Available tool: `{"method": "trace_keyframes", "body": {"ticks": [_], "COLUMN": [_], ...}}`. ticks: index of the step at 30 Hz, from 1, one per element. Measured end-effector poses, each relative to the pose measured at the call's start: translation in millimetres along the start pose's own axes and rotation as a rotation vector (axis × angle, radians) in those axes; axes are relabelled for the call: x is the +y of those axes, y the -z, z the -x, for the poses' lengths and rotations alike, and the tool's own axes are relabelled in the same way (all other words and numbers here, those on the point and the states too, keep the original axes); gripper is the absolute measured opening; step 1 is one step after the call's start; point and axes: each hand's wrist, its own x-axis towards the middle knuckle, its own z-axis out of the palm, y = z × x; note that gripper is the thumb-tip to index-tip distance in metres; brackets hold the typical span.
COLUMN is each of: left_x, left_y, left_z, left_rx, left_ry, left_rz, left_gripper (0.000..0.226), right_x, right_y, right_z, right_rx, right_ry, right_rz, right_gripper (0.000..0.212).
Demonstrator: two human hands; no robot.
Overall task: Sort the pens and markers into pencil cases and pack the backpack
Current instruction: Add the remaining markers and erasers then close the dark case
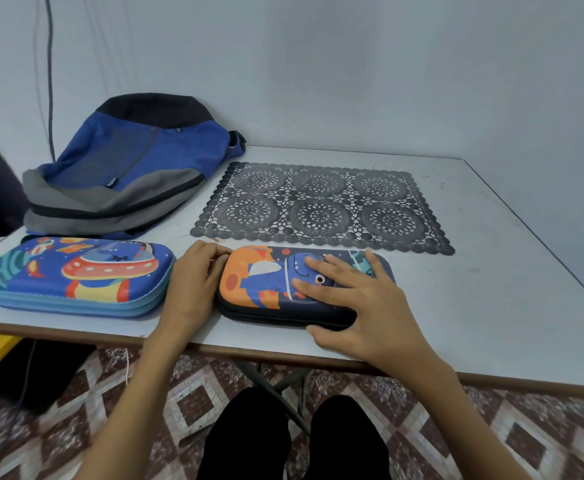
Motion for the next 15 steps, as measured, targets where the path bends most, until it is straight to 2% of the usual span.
{"method": "trace_keyframes", "body": {"ticks": [15], "left_x": [6], "left_y": [10], "left_z": [29], "left_rx": [0.058], "left_ry": [0.05], "left_rz": [-0.043], "left_gripper": [0.014], "right_x": [-5], "right_y": [3], "right_z": [-1], "right_rx": [-0.001], "right_ry": [-0.057], "right_rz": [-0.037], "right_gripper": [0.054]}}
